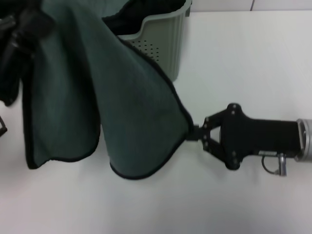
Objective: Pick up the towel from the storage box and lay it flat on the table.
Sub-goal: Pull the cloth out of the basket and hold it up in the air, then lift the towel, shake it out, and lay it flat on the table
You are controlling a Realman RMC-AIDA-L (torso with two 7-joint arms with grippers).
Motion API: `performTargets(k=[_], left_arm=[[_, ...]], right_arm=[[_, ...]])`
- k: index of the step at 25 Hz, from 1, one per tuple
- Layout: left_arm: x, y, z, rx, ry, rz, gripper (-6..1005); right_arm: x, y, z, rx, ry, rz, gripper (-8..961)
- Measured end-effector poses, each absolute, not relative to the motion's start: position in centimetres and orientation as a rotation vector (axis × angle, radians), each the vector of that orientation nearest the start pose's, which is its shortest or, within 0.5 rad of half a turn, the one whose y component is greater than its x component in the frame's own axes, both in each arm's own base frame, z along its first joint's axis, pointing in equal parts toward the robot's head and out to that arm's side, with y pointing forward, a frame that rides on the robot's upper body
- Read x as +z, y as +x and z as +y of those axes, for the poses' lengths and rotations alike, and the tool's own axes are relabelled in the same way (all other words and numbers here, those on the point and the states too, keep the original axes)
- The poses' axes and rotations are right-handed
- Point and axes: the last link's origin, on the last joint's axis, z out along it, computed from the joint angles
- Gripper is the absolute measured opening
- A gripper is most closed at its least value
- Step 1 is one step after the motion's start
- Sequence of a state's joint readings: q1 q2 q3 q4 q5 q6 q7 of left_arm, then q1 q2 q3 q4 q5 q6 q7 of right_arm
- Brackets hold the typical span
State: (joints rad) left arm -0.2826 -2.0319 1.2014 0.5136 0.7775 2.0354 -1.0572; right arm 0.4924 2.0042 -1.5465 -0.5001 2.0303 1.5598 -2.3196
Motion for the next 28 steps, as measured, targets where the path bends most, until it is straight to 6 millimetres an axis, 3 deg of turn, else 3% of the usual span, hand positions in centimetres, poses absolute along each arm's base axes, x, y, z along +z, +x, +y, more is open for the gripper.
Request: performTargets(k=[3,7,15,23,26,28], left_arm=[[6.1,-24.4,24.6,-1.911,-1.996,-0.297,67],[5.6,-25.5,24.3,-1.919,-1.961,-0.425,69],[3.8,-28.4,22.2,-1.825,-1.943,-0.679,72],[2.5,-30.1,20.8,-1.7,-1.998,-0.84,76],[2.6,-30.5,20.4,-1.663,-2.031,-0.843,270],[2.8,-30.9,20.1,-1.641,-2.03,-0.83,303]], right_arm=[[-4.0,20.3,30.0,1.122,-2.75,-0.101,9],[-2.4,18.7,31.6,1.141,-2.686,-0.164,10],[1.5,13.4,35.5,0.973,-2.624,-0.275,10],[5.8,7.7,36.3,0.865,-2.587,-0.432,10],[7.8,6.0,36.5,0.855,-2.591,-0.505,9],[9.0,5.1,36.7,0.871,-2.603,-0.532,9]])
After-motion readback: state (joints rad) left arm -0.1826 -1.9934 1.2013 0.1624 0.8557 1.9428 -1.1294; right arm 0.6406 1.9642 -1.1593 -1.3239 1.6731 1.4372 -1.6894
